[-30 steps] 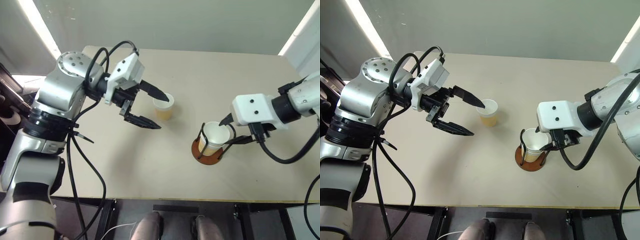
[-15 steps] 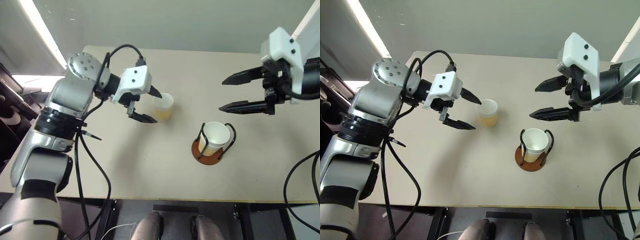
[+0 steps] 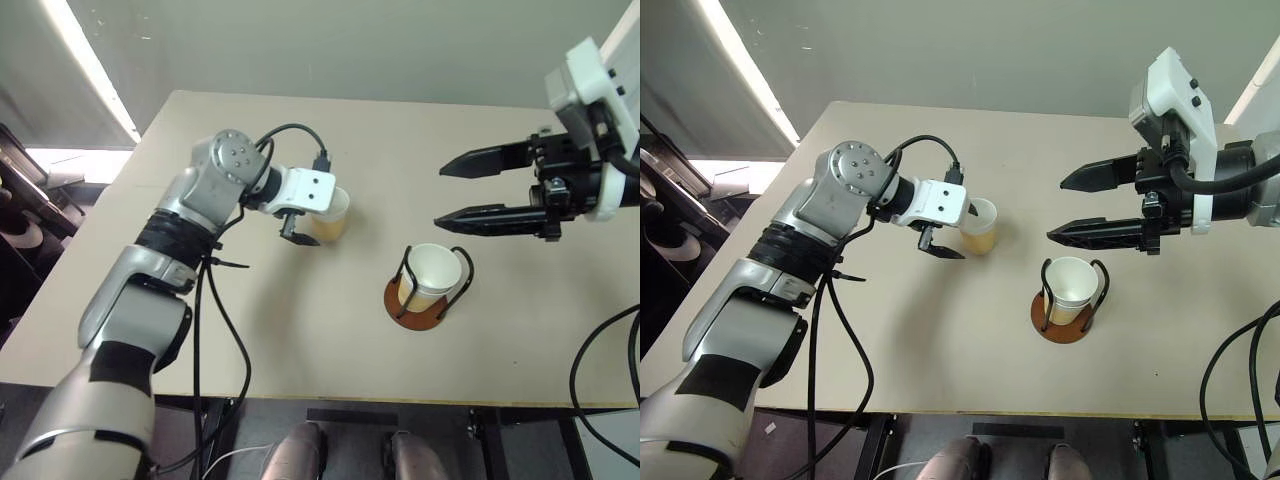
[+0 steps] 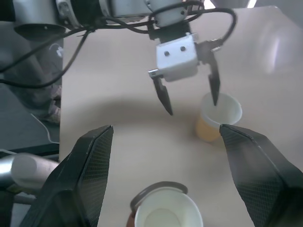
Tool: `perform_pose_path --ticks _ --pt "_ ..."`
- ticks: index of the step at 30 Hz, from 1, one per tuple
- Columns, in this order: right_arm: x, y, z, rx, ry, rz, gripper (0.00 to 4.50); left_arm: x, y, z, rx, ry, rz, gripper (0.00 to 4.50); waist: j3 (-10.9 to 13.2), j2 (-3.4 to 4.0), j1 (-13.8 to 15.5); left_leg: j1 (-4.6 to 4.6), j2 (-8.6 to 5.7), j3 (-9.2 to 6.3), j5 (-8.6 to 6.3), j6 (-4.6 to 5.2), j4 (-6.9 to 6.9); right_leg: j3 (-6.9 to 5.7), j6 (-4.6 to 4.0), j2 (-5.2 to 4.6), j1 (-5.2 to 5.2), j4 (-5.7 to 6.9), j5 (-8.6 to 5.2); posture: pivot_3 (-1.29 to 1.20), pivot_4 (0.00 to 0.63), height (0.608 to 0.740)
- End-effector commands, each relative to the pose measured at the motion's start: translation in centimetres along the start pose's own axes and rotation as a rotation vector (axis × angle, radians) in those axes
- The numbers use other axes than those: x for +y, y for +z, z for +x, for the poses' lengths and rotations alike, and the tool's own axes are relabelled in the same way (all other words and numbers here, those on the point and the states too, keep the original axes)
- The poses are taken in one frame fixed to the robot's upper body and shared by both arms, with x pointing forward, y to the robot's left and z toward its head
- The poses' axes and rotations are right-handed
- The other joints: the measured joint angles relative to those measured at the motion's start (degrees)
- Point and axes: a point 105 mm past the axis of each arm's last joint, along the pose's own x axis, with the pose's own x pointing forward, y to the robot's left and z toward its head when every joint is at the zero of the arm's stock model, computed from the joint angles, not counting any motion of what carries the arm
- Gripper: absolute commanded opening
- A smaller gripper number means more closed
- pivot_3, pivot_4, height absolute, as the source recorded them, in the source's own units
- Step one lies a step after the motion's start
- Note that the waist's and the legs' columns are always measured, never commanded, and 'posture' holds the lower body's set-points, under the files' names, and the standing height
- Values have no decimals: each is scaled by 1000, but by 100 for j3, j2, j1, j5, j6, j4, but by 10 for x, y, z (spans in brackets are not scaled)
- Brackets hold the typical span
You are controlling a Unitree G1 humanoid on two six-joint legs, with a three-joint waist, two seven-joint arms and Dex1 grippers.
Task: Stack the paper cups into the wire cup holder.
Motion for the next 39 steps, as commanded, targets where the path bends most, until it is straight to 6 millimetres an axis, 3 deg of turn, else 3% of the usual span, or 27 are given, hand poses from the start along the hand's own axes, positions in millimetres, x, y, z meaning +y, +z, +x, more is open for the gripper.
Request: perform_pose_path --ticks 1,15,19,29,39 --pt "2 9 -11 -18 -35 -33 3703 12 8 -5 7 30 61 4500 0 0 0 0 0 1 0 0 -1 0 0 0 -1 1 0 0 150 740" --pt "1 5 -14 -4 -48 -13 3703 17 3 9 52 44 129 4500 0 0 32 -2 0 1 -1 -2 -2 1 0 0 -6 4 0 0 150 740" --pt "1 3 -14 -4 -54 -12 3747 20 8 16 35 56 169 3695 0 0 62 -3 0 2 -1 -2 0 0 0 0 -7 3 0 0 150 740" --pt "1 -1 -17 -2 -62 10 3747 24 21 14 -31 37 216 15 0 0 73 -9 0 6 -1 -2 1 3 0 0 -15 10 0 0 150 740" --pt "0 -5 -21 3 -78 26 3747 23 29 2 -88 -18 207 15 0 0 76 -13 0 7 -1 -2 1 3 0 0 -18 14 0 0 150 740"
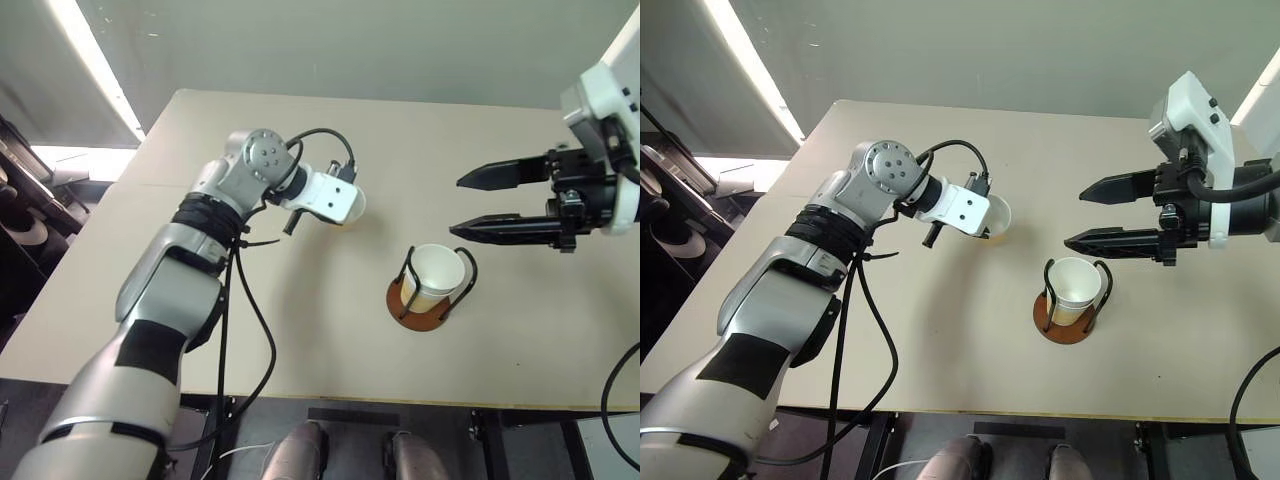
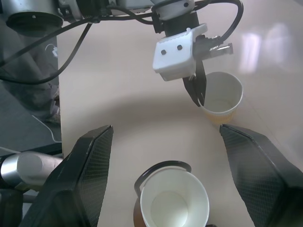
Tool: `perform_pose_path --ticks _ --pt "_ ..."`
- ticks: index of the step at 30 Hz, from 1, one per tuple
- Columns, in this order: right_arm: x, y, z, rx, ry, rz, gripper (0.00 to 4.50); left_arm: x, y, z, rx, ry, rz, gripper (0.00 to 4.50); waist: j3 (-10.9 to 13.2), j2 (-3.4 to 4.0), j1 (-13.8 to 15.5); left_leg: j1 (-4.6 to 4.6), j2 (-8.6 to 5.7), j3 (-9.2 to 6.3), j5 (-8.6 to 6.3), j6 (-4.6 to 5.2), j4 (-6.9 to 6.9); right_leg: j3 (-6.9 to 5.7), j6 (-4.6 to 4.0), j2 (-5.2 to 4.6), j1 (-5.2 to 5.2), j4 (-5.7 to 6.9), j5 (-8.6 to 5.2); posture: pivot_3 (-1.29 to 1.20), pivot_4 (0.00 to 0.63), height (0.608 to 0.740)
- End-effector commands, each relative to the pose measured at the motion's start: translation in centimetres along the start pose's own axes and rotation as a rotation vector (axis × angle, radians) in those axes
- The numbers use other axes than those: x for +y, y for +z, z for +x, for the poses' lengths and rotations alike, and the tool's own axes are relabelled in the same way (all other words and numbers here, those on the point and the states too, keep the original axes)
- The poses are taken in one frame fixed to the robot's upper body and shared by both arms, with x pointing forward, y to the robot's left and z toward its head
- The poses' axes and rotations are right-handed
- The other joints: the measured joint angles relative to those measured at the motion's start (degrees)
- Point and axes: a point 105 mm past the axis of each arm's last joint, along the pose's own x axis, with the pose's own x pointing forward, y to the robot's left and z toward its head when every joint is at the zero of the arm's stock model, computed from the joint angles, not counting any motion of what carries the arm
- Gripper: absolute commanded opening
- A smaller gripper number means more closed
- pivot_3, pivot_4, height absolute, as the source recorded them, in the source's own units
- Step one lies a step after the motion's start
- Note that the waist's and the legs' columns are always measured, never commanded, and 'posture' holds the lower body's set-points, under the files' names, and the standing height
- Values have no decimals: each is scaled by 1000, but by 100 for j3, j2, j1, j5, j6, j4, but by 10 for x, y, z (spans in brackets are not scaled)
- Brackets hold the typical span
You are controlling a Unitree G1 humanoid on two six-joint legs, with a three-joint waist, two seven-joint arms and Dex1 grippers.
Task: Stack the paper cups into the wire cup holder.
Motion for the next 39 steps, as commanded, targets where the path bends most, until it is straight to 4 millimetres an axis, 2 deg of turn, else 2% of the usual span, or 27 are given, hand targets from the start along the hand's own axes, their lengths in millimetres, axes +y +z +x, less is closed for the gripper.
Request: perform_pose_path --ticks 1,9,16,25,34,39 --pt "1 7 -11 -16 -32 -39 3747 18 19 -22 -77 42 17 15 0 0 2 -1 0 0 0 0 0 0 0 0 -1 1 0 0 150 740" --pt "7 -12 -31 86 -50 -5 3747 45 69 -64 -321 58 -48 15 0 -1 51 -49 0 -1 0 0 12 -4 5 -2 -30 11 3 0 150 740" --pt "10 -19 -35 71 -77 -11 3747 51 99 -79 -426 39 -54 15 0 0 49 -55 3 2 0 0 10 -7 6 -1 -35 13 3 0 150 740" --pt "8 -20 -44 15 -121 -41 3747 52 134 -75 -494 -51 17 15 0 -1 67 -61 1 4 0 1 22 -8 13 -3 -32 12 7 0 150 740" --pt "17 -25 -57 12 -163 50 3747 54 166 -68 -549 -132 80 15 0 -1 89 -65 2 9 -1 3 27 -10 15 -4 -31 13 9 0 150 740" --pt "19 -26 -68 -17 -222 14 3747 53 180 -66 -574 -172 108 15 0 -1 99 -63 2 11 -1 3 28 -9 16 -5 -29 16 9 0 150 740"
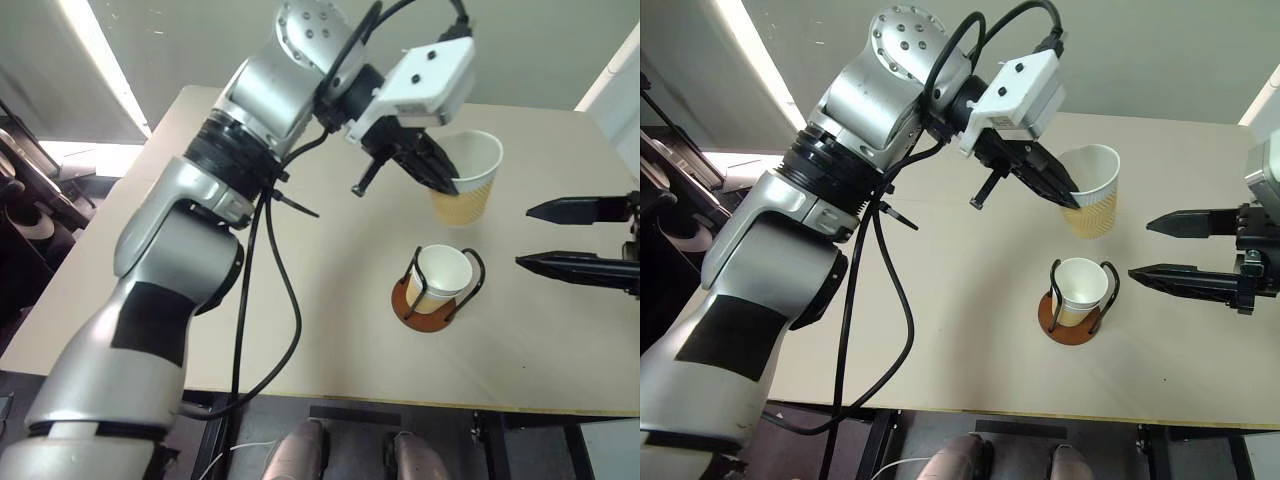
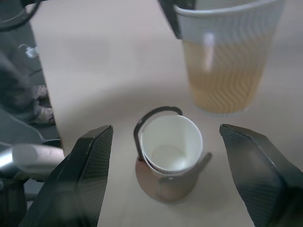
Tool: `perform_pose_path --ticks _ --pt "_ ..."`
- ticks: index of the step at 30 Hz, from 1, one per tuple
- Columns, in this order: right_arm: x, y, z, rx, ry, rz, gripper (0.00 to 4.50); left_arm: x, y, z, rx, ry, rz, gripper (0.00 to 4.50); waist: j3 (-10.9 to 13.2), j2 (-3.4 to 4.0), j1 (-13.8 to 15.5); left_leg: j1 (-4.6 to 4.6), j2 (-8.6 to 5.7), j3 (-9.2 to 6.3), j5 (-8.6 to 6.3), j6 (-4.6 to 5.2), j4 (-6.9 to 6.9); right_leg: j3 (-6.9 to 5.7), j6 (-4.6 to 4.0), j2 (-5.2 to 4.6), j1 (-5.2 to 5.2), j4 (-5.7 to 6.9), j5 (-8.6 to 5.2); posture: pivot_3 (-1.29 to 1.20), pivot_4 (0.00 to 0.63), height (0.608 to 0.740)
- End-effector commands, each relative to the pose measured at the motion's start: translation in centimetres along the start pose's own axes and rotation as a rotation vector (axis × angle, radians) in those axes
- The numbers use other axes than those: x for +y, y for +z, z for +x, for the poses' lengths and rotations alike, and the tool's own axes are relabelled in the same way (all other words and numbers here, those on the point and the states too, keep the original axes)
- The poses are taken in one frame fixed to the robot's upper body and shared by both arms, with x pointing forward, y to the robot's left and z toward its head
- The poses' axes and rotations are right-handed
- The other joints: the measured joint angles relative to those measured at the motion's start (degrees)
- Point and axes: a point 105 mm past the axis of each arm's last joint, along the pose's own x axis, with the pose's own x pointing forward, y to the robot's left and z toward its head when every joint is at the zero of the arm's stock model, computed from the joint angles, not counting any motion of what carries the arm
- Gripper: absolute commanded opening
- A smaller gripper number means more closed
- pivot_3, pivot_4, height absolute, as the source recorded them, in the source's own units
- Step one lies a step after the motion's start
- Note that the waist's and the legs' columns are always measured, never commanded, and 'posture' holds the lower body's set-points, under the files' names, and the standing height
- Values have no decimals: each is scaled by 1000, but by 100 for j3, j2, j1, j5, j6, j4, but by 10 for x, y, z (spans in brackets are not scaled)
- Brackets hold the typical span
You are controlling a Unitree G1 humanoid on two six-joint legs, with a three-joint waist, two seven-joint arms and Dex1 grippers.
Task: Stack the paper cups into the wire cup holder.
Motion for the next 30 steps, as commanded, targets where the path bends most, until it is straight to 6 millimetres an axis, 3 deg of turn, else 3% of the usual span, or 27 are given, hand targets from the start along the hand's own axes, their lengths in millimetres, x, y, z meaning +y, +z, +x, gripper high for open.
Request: perform_pose_path --ticks 1,9,22,23,25,30 --pt "3 10 -18 -59 -67 -91 3747 0 21 4 -25 -62 55 15 0 0 11 0 0 0 0 0 0 0 1 -1 1 0 0 0 150 740" --pt "8 11 -32 -44 -117 -78 3747 -6 17 11 -23 -110 50 15 0 1 20 7 1 7 -2 3 12 4 1 -1 3 17 1 0 150 740" --pt "38 5 -27 -10 10 -45 3747 -14 4 18 16 -178 18 15 0 1 24 12 0 10 -2 4 16 5 2 -1 7 21 0 0 150 740" --pt "38 5 -27 -9 13 -44 3747 -14 4 19 14 -182 12 15 -30 11 23 13 0 10 -3 5 17 5 2 0 7 20 0 0 0 740" --pt "38 6 -28 -7 16 -47 3747 -14 3 20 11 -188 6 15 -162 42 32 -34 0 13 -21 17 72 -1 15 5 -30 74 -18 0 0 740" --pt "36 7 -28 -1 16 -53 3747 -15 3 24 7 -204 -7 15 -284 85 35 -23 -4 35 -56 27 117 5 15 11 -21 87 -32 0 0 740"
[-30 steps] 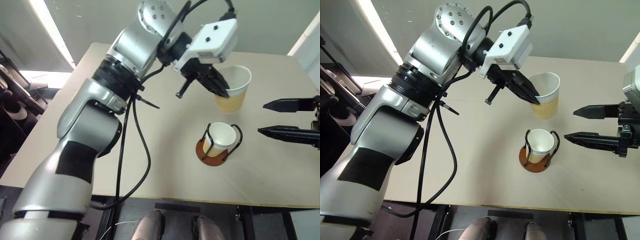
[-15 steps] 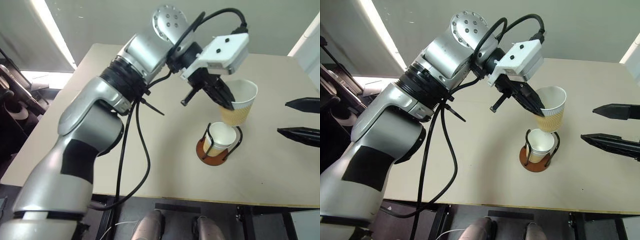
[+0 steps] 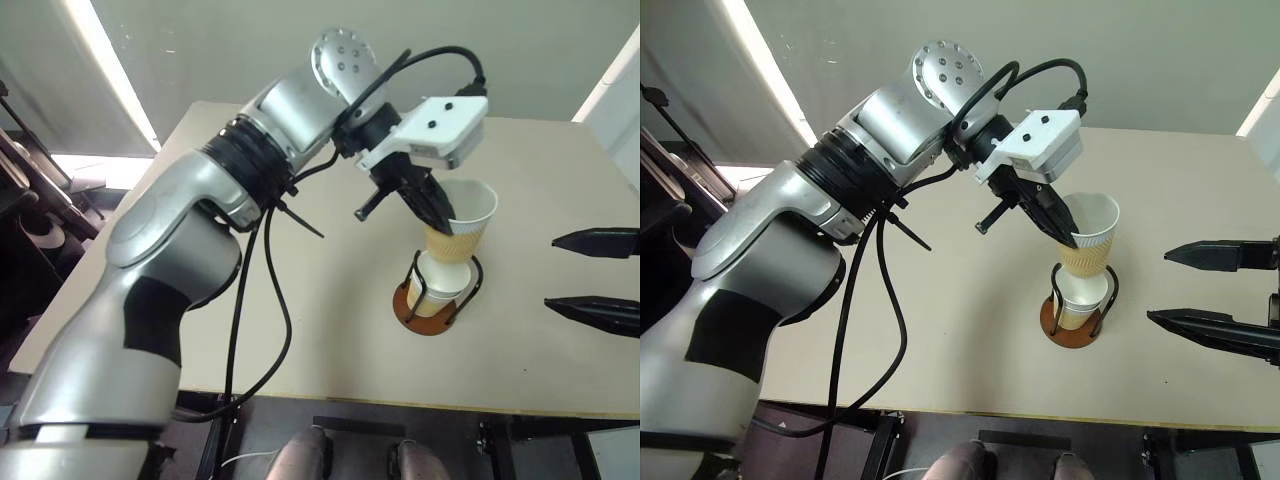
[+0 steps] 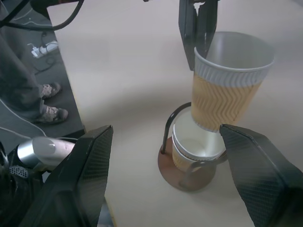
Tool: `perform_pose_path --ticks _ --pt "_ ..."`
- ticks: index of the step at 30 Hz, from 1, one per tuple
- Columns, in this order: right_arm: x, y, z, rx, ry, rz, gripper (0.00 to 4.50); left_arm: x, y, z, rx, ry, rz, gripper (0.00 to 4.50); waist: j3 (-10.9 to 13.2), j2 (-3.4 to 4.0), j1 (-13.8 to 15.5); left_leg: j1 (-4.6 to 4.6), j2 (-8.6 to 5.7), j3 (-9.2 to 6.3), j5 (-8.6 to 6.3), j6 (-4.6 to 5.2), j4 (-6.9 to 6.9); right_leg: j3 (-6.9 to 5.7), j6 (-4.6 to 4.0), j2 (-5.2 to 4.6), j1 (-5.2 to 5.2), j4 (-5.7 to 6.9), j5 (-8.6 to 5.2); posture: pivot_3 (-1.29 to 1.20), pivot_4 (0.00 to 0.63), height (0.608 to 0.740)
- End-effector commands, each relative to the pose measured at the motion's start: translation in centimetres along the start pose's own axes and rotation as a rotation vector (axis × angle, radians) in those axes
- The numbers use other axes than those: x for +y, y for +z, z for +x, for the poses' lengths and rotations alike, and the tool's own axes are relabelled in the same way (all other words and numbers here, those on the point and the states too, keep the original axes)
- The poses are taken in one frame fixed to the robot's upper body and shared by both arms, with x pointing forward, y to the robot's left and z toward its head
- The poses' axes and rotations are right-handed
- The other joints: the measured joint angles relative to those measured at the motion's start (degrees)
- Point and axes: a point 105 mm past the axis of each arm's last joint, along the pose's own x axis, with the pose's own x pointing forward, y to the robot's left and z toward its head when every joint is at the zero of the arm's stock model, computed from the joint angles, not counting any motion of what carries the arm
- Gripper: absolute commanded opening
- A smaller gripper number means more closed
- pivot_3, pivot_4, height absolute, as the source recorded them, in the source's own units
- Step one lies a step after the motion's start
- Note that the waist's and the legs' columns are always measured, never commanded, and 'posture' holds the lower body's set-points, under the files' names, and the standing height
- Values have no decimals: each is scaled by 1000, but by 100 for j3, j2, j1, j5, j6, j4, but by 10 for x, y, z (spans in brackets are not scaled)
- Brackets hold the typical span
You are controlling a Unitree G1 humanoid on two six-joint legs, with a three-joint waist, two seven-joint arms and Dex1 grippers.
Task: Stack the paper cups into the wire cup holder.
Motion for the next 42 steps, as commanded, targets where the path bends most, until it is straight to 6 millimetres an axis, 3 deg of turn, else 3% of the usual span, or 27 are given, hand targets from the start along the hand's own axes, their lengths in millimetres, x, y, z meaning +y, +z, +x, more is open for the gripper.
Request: perform_pose_path --ticks 1,11,42 --pt "0 7 -5 -12 -17 -41 3747 -2 12 -2 -15 -39 39 15 -30 20 -2 6 0 4 -3 5 15 0 1 1 4 -1 -1 0 0 740" --pt "2 6 -5 -16 -11 -35 3747 -6 7 -4 27 -54 49 15 -93 44 -88 137 -11 94 -40 62 77 19 30 -1 103 68 -32 0 0 740" --pt "1 4 -1 -23 -12 -15 3747 -10 -17 2 88 -54 16 15 -200 57 -206 186 -57 149 -67 108 98 140 65 -21 114 138 -93 0 0 740"
